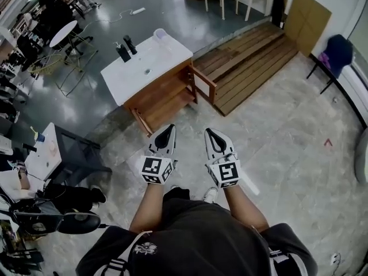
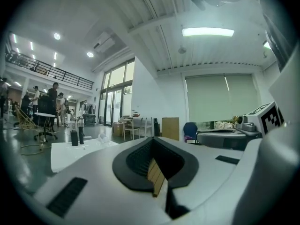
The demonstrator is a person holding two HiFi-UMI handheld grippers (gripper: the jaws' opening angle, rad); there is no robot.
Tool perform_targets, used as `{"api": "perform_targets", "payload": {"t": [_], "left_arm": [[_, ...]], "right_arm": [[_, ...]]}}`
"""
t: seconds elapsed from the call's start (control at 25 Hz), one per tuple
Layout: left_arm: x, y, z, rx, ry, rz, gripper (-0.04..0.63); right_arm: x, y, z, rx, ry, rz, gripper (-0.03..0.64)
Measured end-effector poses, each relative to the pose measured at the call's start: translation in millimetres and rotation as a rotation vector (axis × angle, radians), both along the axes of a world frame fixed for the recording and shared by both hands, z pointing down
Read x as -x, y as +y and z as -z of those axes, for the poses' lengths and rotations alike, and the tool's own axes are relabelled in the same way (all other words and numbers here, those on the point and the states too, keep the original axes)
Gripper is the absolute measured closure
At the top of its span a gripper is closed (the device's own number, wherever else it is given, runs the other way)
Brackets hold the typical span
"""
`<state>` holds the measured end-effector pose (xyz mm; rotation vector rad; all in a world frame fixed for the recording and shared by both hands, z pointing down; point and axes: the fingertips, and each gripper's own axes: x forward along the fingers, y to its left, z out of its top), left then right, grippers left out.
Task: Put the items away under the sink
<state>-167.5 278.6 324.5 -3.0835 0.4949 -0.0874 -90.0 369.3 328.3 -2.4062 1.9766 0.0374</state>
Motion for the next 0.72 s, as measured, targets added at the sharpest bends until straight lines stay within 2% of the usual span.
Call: {"api": "perform_targets", "payload": {"t": [0.32,0.72], "left_arm": [[-13,-20,-9,0.001,-0.021,0.042,0.591],[-43,-108,-5,0.011,0.051,0.094,0.591]], "right_arm": [[-14,-32,2,-0.01,-0.005,0.055,0.594],[-56,-129,14,0.016,0.059,0.091,0.594]]}}
